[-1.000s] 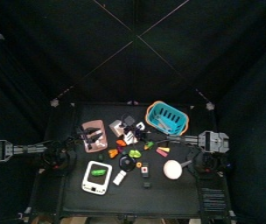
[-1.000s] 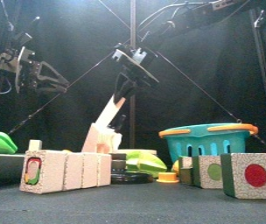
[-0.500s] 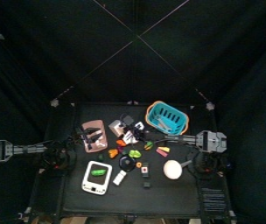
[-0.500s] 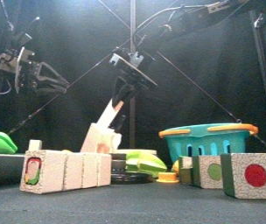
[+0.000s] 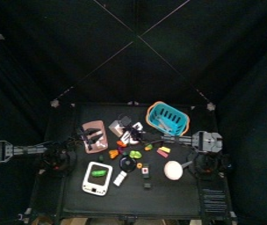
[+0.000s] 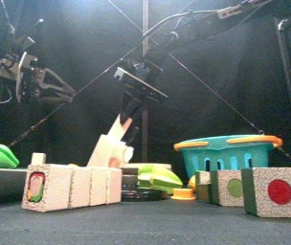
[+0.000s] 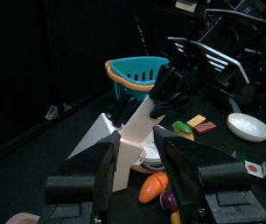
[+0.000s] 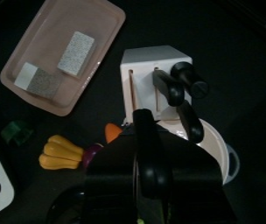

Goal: Put cleaver back in holder

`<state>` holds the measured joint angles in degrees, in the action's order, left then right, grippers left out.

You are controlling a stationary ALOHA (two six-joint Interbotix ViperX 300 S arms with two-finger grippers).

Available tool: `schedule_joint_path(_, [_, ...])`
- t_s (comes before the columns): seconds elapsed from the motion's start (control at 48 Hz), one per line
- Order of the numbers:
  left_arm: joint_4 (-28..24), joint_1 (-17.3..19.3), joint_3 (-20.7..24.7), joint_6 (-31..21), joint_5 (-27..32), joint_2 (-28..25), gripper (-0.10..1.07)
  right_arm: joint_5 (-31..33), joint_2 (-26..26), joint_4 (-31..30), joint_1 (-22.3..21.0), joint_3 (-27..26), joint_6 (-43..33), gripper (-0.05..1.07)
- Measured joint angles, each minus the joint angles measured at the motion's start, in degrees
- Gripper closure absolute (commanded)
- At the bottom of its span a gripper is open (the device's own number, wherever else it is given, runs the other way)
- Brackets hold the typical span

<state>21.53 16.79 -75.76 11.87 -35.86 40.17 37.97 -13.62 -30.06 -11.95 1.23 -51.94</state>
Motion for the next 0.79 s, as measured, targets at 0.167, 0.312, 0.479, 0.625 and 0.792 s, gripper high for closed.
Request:
schedule_joint_path(0.167, [0.00,-0.09,0.00,0.09,-0.09,-0.09,0.21,0.09,-0.44,-0.26,0.00,-0.26,0.00,0.67])
schedule_joint_path(0.312, [0.00,0.00,0.00,0.09,0.00,0.00,0.21,0.09,-0.62,-0.35,0.00,-0.26,0.00,0.51])
schedule_joint_path(0.479, [0.00,0.00,-0.09,0.09,0.00,0.00,0.21,0.18,-0.88,-0.97,0.09,-0.79,0.00,0.35])
schedule_joint_path(0.625, [0.00,-0.09,-0.09,0.09,0.00,-0.09,0.21,0.09,-0.88,-1.58,0.09,-1.14,-0.09,0.31])
schedule_joint_path(0.792, [0.00,0.00,-0.09,0.00,0.00,-0.09,0.21,0.18,-0.88,-2.11,0.09,-1.32,0.00,0.31])
